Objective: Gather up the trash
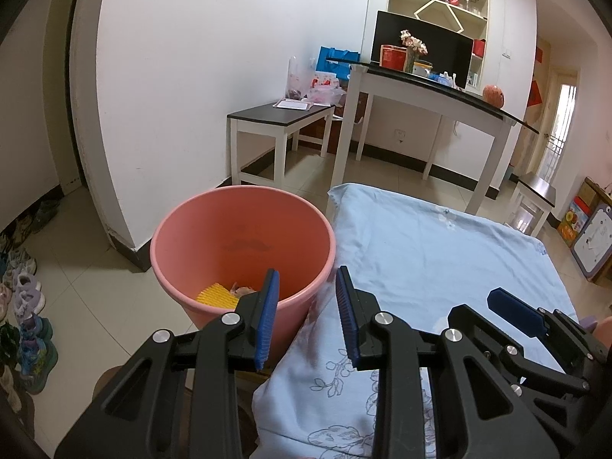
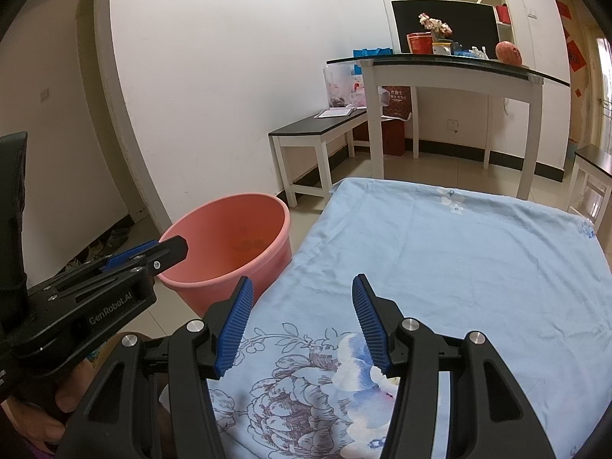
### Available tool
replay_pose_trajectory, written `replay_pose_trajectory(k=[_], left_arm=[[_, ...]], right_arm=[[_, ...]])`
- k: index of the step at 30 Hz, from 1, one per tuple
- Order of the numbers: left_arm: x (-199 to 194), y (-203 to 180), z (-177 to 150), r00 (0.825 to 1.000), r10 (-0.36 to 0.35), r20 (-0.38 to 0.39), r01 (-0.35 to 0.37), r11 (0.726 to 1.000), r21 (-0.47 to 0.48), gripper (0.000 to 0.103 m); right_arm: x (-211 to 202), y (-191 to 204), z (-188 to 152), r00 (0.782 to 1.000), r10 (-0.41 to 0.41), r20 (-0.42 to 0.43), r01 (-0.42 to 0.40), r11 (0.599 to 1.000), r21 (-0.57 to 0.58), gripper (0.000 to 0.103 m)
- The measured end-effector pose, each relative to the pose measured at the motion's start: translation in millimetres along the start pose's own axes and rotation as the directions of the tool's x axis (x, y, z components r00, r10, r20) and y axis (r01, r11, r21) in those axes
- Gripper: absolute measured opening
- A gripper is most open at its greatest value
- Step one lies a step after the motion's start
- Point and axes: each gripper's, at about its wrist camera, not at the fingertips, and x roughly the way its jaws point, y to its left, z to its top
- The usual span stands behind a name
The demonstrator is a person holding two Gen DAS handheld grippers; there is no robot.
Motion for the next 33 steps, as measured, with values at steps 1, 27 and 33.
replay_pose_trajectory(k=[1, 27, 33], left_arm=[[1.0, -0.6, 1.5, 1.000, 0.001, 0.000, -0.001, 1.000, 0.000, 0.031], [-2.2, -17.5, -19.5, 1.000, 0.001, -0.021, -0.001, 1.000, 0.004, 0.031], [-4.0, -20.3, -22.9, 1.000, -0.001, -0.026, 0.002, 1.000, 0.009, 0.031]], right_arm=[[0.0, 0.0, 0.1, 1.000, -0.001, 0.000, 0.001, 1.000, 0.000, 0.054], [-1.1, -6.7, -5.4, 1.000, -0.003, -0.001, 0.003, 1.000, 0.019, 0.054], [-1.8, -7.3, -6.5, 1.000, -0.006, -0.002, 0.006, 1.000, 0.030, 0.054]])
